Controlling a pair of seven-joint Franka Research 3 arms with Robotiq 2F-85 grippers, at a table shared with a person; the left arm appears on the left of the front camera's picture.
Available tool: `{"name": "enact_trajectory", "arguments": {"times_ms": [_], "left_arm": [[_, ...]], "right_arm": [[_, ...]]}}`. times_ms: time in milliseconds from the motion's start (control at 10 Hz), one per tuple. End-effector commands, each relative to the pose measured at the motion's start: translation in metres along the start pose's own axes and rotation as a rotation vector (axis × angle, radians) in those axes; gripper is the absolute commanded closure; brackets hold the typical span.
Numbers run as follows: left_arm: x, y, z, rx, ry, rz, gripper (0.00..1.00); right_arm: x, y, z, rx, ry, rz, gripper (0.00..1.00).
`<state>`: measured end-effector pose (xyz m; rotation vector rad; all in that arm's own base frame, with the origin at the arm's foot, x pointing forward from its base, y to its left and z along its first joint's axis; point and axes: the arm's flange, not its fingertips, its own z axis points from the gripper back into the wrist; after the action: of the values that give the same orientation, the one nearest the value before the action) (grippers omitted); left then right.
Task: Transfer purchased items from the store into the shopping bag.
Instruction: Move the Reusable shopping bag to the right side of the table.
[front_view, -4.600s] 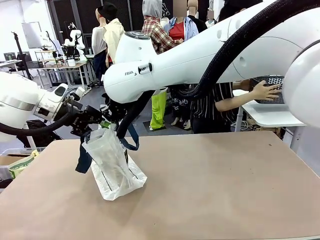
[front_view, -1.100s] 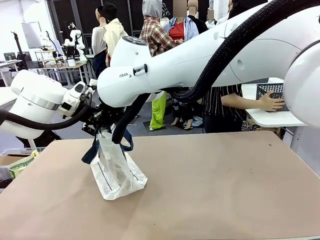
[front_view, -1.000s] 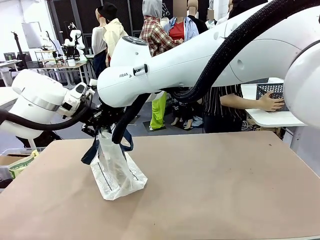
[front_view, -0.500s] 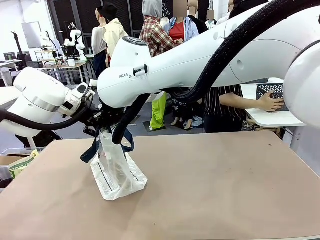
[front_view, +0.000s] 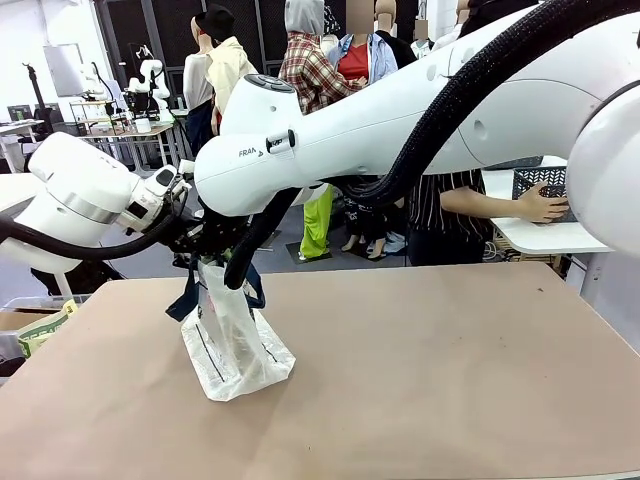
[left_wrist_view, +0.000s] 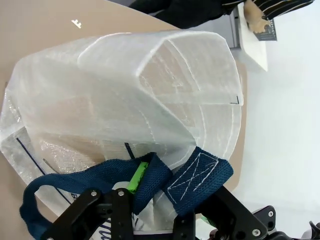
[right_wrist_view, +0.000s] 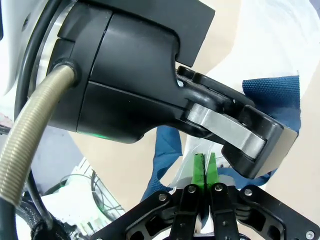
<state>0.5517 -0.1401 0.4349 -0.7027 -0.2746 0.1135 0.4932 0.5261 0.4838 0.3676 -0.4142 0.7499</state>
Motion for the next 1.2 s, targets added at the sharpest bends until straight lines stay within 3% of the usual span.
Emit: {"name": "enact_trajectory", "arguments": {"times_ms": [0,300,800,1100], "left_arm": [[0.003,-0.001,-0.008,0.032,0.017,0.017,1.00],[0.003,0.000,-0.008,0.037,0.032,0.013,1.00],[0.000,0.003,-0.006,0.017,0.042,-0.001,1.00],[-0.003,0.004,-0.003,0.018,0.046,-0.018,1.00]], "right_arm": [[-0.004,0.003,0.006,0.018,-0.012,-0.009,1.00],[-0.006,0.003,0.013,0.013,-0.015,-0.026,0.97],[-0.020,0.015,0.064,-0.086,-0.068,-0.076,0.00],[-0.052,-0.003,0.120,-0.171,-0.135,-0.170,0.00]]}}
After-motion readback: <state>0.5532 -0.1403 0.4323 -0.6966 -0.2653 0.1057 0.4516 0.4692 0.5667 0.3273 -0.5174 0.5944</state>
